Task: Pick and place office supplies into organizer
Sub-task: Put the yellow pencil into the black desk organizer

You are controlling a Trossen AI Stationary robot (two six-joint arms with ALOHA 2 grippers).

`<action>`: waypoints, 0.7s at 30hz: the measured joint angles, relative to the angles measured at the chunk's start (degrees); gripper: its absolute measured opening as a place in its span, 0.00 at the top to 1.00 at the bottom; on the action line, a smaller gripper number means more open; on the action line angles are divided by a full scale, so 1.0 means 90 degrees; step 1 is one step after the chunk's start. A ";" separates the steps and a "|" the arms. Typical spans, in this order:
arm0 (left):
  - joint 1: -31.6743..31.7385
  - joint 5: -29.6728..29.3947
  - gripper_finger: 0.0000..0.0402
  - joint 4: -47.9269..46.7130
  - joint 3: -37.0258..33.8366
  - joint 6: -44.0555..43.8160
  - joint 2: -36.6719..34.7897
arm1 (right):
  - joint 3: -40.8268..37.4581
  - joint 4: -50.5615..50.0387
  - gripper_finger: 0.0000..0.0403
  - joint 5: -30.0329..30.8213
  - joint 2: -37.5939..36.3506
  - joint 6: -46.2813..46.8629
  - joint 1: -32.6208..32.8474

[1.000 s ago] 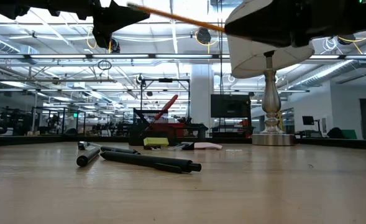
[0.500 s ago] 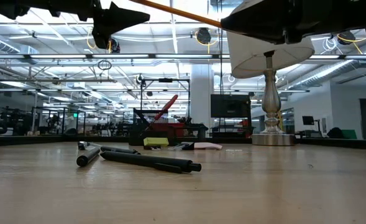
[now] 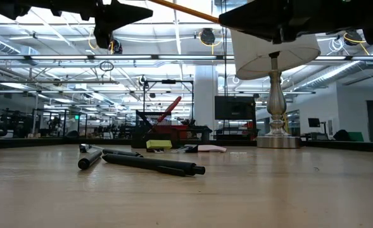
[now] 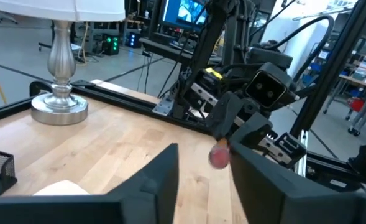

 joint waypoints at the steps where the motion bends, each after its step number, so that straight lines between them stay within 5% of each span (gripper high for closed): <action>1: 0.0000 0.0000 0.67 0.0028 0.0000 0.0009 0.0000 | 0.0000 0.0000 0.96 -0.0050 0.0000 0.0019 -0.0021; 16: 0.0027 0.0164 0.92 0.0284 0.0005 0.0134 0.0000 | 0.0000 0.0012 0.96 -0.0327 0.0000 0.0063 -0.0166; 21: 0.0029 0.0160 0.93 0.0340 0.0007 0.0212 -0.0002 | 0.0000 0.0032 0.96 -0.0322 0.0005 0.0028 -0.0166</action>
